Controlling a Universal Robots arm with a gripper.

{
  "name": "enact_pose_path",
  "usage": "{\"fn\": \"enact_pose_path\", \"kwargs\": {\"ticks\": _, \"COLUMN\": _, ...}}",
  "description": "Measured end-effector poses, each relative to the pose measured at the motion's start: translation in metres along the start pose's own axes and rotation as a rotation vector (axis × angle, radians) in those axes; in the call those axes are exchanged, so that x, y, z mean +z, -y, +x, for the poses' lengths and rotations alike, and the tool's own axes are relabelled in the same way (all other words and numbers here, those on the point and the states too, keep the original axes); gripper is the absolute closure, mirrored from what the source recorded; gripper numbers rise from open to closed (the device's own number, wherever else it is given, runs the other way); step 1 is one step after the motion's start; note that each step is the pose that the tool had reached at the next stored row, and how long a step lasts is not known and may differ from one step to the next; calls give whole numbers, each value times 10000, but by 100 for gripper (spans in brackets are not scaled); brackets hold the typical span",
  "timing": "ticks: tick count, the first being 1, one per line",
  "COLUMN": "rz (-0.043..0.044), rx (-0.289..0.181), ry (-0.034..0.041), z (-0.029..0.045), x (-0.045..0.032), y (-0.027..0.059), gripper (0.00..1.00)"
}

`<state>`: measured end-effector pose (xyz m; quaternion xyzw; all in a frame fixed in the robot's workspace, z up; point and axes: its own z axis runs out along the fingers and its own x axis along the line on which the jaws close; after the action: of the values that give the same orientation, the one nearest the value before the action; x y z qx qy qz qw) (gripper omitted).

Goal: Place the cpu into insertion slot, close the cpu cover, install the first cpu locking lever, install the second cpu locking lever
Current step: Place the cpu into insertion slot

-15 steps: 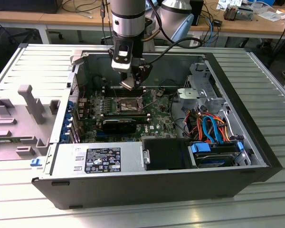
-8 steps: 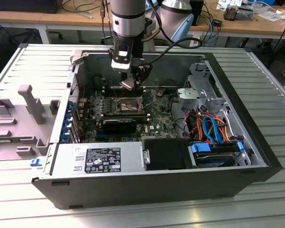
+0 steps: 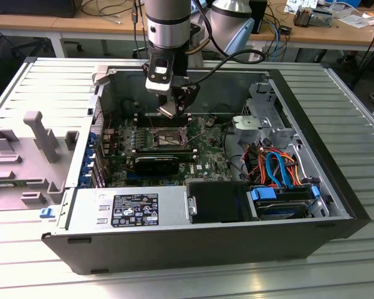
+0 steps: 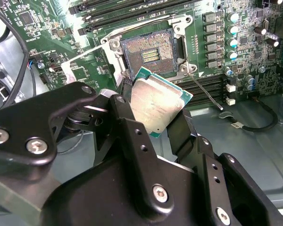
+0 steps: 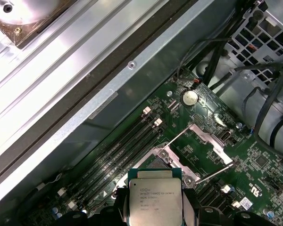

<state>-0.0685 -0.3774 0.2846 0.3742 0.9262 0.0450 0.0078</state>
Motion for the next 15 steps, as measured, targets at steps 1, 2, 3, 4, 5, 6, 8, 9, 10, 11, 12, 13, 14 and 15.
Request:
{"fn": "enact_pose_path", "kwargs": {"ticks": 1, "rz": 0, "rx": 8, "ry": 0, "z": 0, "x": 0, "y": 0, "gripper": 45}}
{"fn": "enact_pose_path", "kwargs": {"ticks": 2, "rz": 0, "rx": 24, "ry": 2, "z": 0, "x": 0, "y": 0, "gripper": 45}}
{"fn": "enact_pose_path", "kwargs": {"ticks": 3, "rz": -1, "rx": 35, "ry": 3, "z": 0, "x": 0, "y": 0, "gripper": 45}}
{"fn": "enact_pose_path", "kwargs": {"ticks": 4, "rz": -1, "rx": 43, "ry": 3, "z": 0, "x": 0, "y": 0, "gripper": 45}}
{"fn": "enact_pose_path", "kwargs": {"ticks": 5, "rz": -1, "rx": 54, "ry": 4, "z": 0, "x": 0, "y": 0, "gripper": 45}}
{"fn": "enact_pose_path", "kwargs": {"ticks": 6, "rz": -1, "rx": 63, "ry": 5, "z": 0, "x": 0, "y": 0, "gripper": 45}}
{"fn": "enact_pose_path", "kwargs": {"ticks": 8, "rz": -2, "rx": 80, "ry": 7, "z": 0, "x": 0, "y": 0, "gripper": 45}}
{"fn": "enact_pose_path", "kwargs": {"ticks": 9, "rz": -2, "rx": 90, "ry": 8, "z": 0, "x": 0, "y": 0, "gripper": 45}}
{"fn": "enact_pose_path", "kwargs": {"ticks": 10, "rz": -2, "rx": 98, "ry": 8, "z": 0, "x": 0, "y": 0, "gripper": 45}}
{"fn": "enact_pose_path", "kwargs": {"ticks": 11, "rz": -2, "rx": 109, "ry": 9, "z": 0, "x": 0, "y": 0, "gripper": 45}}
{"fn": "enact_pose_path", "kwargs": {"ticks": 12, "rz": -3, "rx": 117, "ry": 10, "z": 0, "x": 0, "y": 0, "gripper": 45}}
{"fn": "enact_pose_path", "kwargs": {"ticks": 13, "rz": -2, "rx": 125, "ry": 11, "z": 0, "x": 0, "y": 0, "gripper": 45}}
{"fn": "enact_pose_path", "kwargs": {"ticks": 14, "rz": -3, "rx": 132, "ry": 12, "z": 0, "x": 0, "y": 0, "gripper": 45}}
{"fn": "enact_pose_path", "kwargs": {"ticks": 15, "rz": -3, "rx": 142, "ry": 13, "z": 0, "x": 0, "y": 0, "gripper": 45}}
